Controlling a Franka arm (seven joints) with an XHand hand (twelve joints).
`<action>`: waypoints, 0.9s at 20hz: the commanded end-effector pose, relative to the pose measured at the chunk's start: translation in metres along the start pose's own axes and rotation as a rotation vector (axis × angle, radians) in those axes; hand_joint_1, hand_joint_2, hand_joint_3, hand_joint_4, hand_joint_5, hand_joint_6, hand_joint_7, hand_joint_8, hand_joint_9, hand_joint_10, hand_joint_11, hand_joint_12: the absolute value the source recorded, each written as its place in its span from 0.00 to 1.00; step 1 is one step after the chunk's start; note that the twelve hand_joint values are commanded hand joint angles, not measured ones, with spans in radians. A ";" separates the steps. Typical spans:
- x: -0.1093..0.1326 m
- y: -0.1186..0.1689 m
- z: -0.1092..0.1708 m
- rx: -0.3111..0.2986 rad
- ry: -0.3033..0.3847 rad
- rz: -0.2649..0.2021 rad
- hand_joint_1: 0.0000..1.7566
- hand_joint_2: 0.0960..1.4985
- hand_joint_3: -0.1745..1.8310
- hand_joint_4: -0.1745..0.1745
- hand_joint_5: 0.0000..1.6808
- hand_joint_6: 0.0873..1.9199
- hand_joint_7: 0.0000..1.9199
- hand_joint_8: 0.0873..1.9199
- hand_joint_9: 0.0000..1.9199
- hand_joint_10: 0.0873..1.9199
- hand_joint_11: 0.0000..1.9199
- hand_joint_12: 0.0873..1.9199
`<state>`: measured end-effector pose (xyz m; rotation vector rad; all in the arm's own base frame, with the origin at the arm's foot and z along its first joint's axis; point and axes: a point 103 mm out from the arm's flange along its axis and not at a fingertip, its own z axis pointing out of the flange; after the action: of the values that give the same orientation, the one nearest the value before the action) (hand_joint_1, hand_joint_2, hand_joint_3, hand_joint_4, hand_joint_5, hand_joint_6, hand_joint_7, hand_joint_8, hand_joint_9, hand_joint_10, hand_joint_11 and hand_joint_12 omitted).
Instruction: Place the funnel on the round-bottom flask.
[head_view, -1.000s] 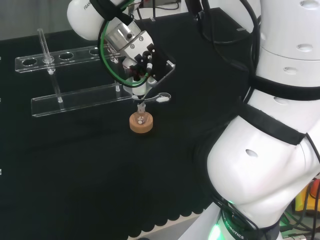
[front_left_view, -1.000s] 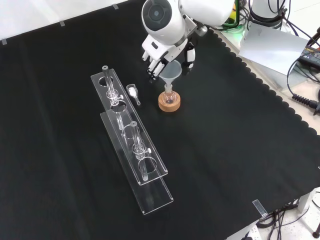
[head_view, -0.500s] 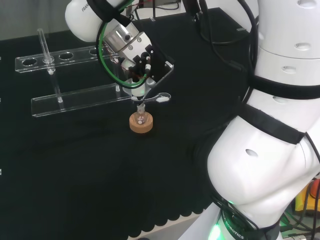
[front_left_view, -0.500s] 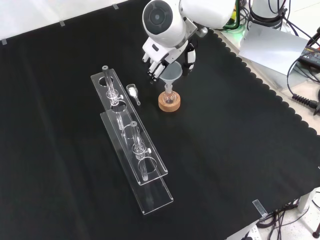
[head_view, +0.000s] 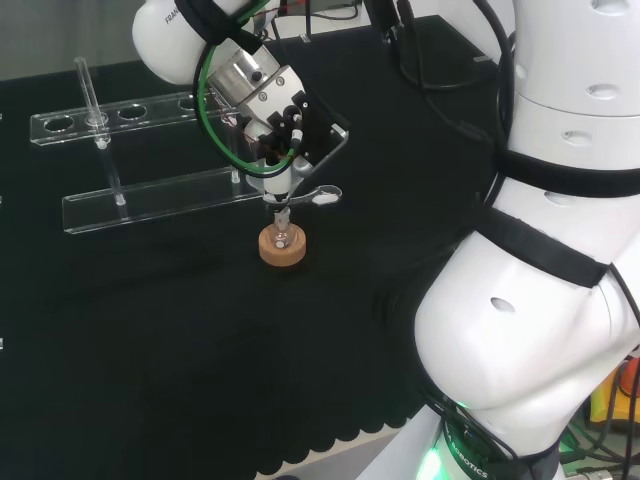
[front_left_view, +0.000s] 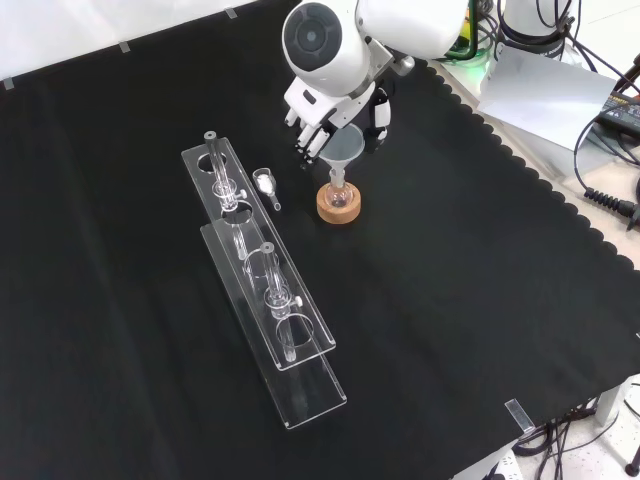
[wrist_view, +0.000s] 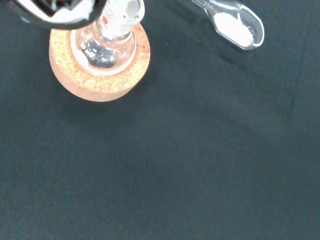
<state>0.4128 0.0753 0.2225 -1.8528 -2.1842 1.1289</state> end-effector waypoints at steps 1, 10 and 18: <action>-0.001 0.000 0.001 0.028 0.010 -0.005 0.44 0.41 0.43 0.38 0.22 0.22 0.19 0.33 0.45 0.23 0.28 0.67; 0.000 -0.004 0.000 0.034 0.003 -0.018 0.36 0.37 0.36 0.37 0.16 0.00 0.10 0.34 0.36 0.28 0.24 0.70; -0.004 -0.011 0.000 0.019 0.014 -0.015 0.35 0.37 0.34 0.38 0.14 0.00 0.07 0.34 0.33 0.28 0.23 0.71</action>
<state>0.4070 0.0740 0.2269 -1.8167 -2.1529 1.1635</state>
